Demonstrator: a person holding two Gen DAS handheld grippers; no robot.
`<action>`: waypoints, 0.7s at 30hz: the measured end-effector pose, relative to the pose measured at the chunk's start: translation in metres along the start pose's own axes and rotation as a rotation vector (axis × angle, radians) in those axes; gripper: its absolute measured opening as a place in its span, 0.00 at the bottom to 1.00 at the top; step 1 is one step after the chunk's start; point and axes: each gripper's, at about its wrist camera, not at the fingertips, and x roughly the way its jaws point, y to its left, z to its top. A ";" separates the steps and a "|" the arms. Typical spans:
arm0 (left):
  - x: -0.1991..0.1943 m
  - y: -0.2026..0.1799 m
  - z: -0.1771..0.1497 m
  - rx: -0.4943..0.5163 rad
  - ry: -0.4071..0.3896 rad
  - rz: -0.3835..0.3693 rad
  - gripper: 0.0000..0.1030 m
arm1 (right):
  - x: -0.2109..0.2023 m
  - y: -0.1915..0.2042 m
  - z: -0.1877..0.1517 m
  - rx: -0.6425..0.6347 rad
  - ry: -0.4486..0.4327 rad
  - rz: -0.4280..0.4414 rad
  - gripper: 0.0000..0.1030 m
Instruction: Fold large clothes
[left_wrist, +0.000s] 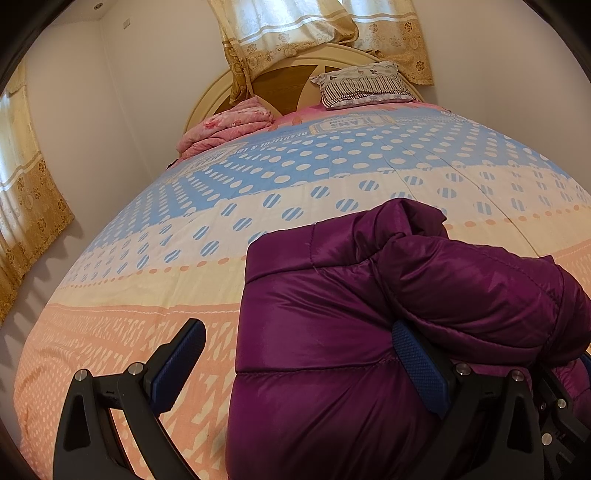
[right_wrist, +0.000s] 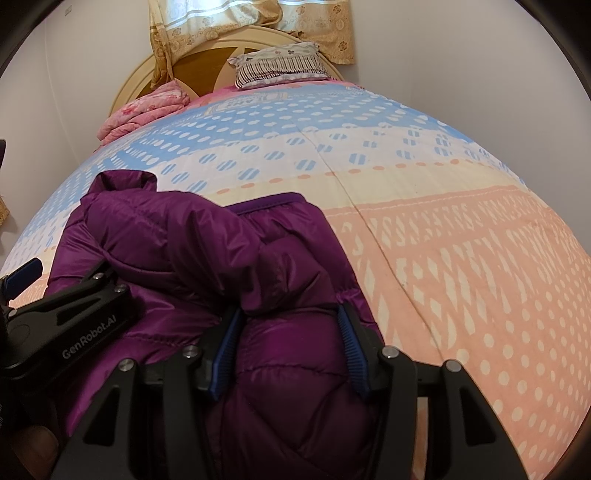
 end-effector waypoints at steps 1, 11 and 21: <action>0.001 0.000 0.000 0.001 0.000 0.000 0.98 | 0.000 0.000 0.000 0.000 0.000 -0.001 0.53; 0.000 -0.002 0.000 0.000 -0.010 0.005 0.98 | 0.001 -0.002 0.000 0.003 -0.006 0.001 0.53; 0.001 -0.002 0.000 0.000 -0.008 0.006 0.98 | -0.001 -0.002 -0.002 0.006 -0.013 0.000 0.53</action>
